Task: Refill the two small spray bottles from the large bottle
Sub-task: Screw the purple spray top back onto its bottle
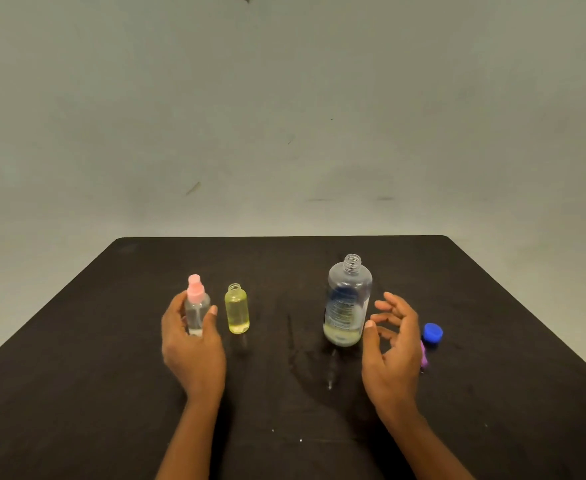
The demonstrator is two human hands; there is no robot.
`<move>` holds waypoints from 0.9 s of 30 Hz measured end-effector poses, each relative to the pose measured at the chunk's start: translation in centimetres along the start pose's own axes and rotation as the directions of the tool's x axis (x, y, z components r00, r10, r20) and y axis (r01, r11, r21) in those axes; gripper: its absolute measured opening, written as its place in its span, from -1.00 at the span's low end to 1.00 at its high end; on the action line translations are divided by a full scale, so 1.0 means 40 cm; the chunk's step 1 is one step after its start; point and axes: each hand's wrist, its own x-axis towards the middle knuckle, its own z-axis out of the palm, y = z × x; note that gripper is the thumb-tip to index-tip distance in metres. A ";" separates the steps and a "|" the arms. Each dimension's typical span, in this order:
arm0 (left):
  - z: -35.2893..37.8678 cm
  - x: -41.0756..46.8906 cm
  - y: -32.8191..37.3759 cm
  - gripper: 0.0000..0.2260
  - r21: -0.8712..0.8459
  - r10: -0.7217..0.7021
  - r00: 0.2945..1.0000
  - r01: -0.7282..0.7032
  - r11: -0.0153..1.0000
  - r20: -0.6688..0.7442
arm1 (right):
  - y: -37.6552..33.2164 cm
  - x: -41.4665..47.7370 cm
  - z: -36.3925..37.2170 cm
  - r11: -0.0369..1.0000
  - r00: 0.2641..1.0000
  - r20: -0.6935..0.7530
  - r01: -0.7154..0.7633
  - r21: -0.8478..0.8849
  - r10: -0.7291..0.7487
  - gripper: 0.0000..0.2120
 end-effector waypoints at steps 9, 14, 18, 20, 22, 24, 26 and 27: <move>-0.021 0.053 -0.041 -0.56 0.041 -0.189 0.975 0.195 0.980 -0.113 | 0.009 0.025 -0.013 0.995 0.995 -0.083 -0.062 -0.075 0.056 -0.55; -0.018 0.058 -0.048 -0.55 0.076 -0.170 0.979 0.179 0.981 -0.110 | 0.009 0.029 -0.019 0.988 0.995 -0.087 -0.064 -0.142 0.052 -0.57; -0.017 0.058 -0.053 -0.54 0.112 -0.161 0.981 0.173 0.979 -0.109 | 0.013 0.044 -0.041 0.930 0.995 -0.079 -0.087 -0.356 0.062 -0.62; -0.016 0.057 -0.052 -0.48 0.137 -0.143 0.984 0.157 0.978 -0.105 | 0.018 0.053 -0.057 0.853 0.992 -0.052 -0.123 -0.507 0.112 -0.64; -0.016 0.057 -0.050 -0.38 0.170 -0.099 0.989 0.116 0.979 -0.106 | 0.020 0.060 -0.069 0.745 0.975 -0.038 -0.193 -0.638 0.220 -0.64; -0.015 0.056 -0.045 -0.32 0.205 -0.039 0.993 0.060 0.977 -0.107 | 0.018 0.062 -0.076 0.660 0.954 -0.025 -0.225 -0.716 0.298 -0.65; -0.013 0.052 -0.037 -0.30 0.223 0.024 0.992 0.005 0.975 -0.127 | 0.018 0.062 -0.079 0.617 0.941 -0.002 -0.223 -0.754 0.337 -0.65; -0.011 0.047 -0.032 -0.32 0.223 0.072 0.987 -0.039 0.974 -0.143 | 0.019 0.061 -0.081 0.600 0.936 0.011 -0.216 -0.770 0.352 -0.65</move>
